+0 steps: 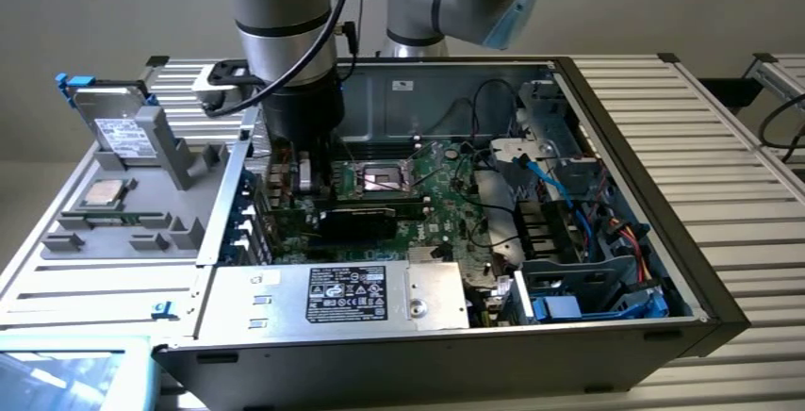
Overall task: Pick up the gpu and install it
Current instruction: 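Press down on the gpu until it lock into place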
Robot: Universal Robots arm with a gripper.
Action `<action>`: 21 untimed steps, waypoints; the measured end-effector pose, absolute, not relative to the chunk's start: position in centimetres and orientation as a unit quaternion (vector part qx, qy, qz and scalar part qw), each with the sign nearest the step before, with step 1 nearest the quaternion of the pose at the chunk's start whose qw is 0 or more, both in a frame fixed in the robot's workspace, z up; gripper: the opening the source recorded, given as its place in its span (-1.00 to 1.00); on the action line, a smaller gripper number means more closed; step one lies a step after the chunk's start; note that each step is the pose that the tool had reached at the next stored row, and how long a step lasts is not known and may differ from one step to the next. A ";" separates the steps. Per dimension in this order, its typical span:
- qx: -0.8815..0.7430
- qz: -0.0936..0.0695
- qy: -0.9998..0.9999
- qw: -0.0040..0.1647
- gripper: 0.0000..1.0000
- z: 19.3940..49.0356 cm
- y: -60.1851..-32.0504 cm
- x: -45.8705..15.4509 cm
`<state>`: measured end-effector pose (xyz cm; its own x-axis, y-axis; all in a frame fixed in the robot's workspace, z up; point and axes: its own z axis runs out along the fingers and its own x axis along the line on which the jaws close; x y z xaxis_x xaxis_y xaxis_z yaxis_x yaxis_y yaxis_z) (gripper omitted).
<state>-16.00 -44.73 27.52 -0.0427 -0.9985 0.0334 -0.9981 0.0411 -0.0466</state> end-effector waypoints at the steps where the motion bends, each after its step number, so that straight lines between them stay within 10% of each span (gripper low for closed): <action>1: -0.692 -0.029 0.722 0.004 -0.76 27.4 -44.7 -16.0; 21: -0.685 -0.020 0.728 -0.009 -0.76 28.4 -44.5 -15.2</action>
